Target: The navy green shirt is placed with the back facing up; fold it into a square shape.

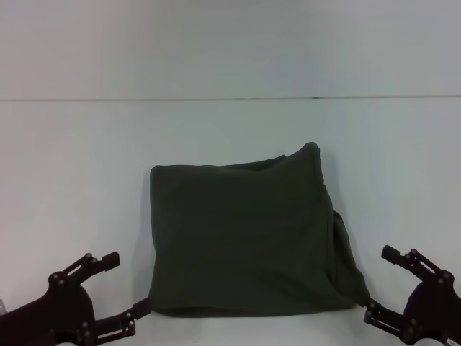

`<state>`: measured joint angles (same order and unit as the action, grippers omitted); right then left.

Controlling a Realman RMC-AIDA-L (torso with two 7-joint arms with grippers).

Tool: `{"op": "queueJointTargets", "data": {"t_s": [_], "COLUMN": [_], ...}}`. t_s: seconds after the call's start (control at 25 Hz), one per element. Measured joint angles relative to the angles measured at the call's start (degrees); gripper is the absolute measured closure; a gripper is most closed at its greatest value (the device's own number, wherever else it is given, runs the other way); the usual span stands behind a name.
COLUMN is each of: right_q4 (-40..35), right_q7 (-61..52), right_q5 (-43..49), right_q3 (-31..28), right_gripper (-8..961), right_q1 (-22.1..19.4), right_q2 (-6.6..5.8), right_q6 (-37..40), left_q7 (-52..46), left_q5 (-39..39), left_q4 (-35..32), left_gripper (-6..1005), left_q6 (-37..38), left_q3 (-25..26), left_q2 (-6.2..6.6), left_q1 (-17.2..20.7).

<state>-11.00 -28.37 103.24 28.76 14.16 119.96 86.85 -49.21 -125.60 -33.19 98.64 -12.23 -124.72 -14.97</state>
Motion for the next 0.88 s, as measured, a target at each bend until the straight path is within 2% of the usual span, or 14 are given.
{"op": "queueJointTargets", "data": {"t_s": [0.88], "right_q4": [0.6], "right_q7": [0.1], "right_q5": [0.1], "right_q3": [2.9], "right_gripper": [54], "right_q1": [1.6], "right_q2": [0.20], "right_q6": [-1.0], "left_q7": [-0.8], "left_q5": [-0.7], "left_q4": [0.9], "left_gripper": [49], "left_q6": [0.4], "left_q3": [-1.1], "left_q2": [0.27], "left_q1": [-1.6]}}
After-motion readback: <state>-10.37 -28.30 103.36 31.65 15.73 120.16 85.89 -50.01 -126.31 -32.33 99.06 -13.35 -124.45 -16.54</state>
